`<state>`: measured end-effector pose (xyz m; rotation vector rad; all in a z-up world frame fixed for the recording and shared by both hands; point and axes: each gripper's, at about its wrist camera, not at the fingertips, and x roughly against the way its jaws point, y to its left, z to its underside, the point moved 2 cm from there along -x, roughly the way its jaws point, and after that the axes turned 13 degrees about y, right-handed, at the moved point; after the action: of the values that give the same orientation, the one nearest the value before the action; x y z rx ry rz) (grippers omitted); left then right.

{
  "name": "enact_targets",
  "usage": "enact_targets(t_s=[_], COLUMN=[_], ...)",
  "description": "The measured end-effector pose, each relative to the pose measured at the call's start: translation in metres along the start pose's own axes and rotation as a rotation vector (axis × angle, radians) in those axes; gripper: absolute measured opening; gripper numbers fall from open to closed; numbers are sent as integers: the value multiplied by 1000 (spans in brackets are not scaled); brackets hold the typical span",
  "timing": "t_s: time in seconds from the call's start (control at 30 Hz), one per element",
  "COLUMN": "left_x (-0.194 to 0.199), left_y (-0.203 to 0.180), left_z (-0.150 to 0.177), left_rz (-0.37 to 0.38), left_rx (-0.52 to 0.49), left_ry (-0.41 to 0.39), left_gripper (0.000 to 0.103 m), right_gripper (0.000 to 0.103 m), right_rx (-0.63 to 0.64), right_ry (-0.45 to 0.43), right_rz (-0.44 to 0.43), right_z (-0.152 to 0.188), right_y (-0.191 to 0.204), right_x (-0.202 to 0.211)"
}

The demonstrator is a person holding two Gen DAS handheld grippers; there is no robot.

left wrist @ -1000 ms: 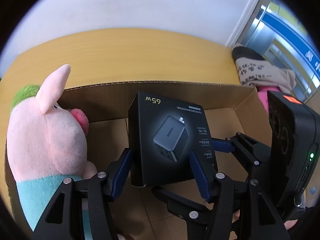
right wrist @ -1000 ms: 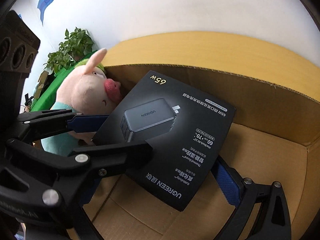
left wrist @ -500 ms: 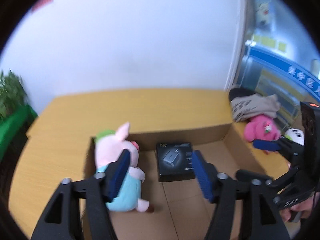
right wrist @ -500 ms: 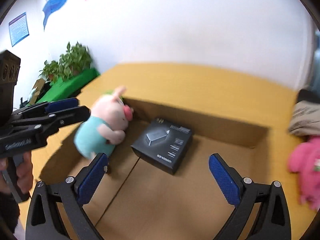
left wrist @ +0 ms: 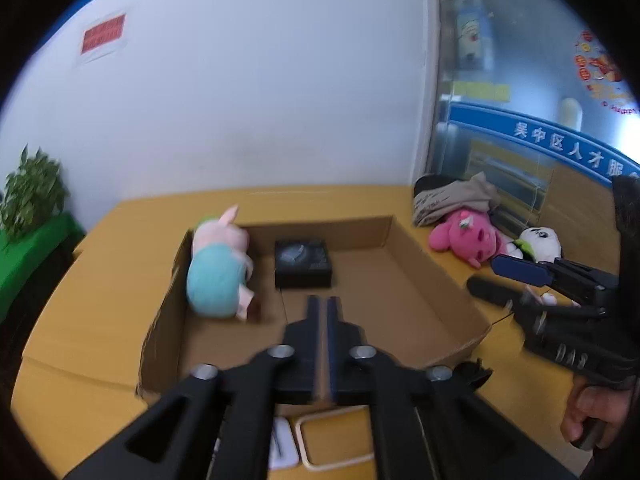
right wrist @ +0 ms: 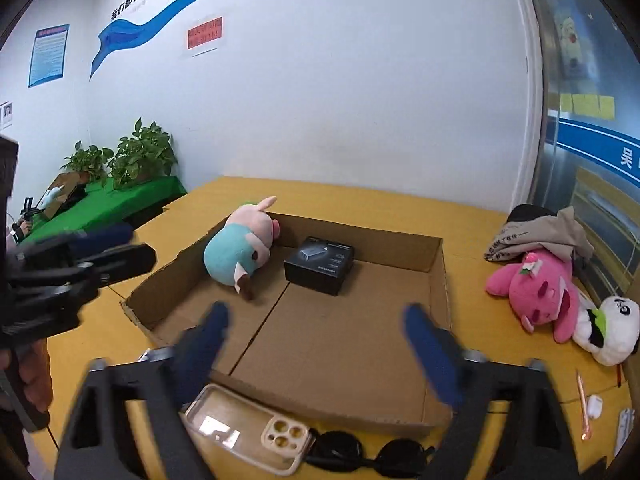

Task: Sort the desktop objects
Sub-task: 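Withdraw the left gripper and move the right gripper toward the black sunglasses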

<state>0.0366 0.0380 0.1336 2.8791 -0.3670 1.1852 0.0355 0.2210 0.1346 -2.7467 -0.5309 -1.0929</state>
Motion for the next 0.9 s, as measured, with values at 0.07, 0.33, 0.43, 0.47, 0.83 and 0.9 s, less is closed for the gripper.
enact_targets(t_s=[0.07,0.33,0.43,0.47,0.83,0.9], left_x=[2,21,22,21,15,15], left_y=[0,-6,-10,-10,-1,2], left_z=[6,20,23,23,30,30], left_rz=[19,-45,-47,-51,-40,-44], left_rx=[32,48,11,9,48,55], left_ry=[9,-30,-25,-19,0,-1], left_gripper=[4,81,81,81,81,81], right_gripper=[7,103,103,103,103,103], right_rx=[-25,-109,-87,-84,-69,-59], right_ry=[19,69,61,66,84,85], right_rz=[-8,41,45,45,40,42], right_z=[7,25,27,27,30,30], right_y=[-5,-12,-8,-7,-2,0], right_x=[5,13,16,15,9,9])
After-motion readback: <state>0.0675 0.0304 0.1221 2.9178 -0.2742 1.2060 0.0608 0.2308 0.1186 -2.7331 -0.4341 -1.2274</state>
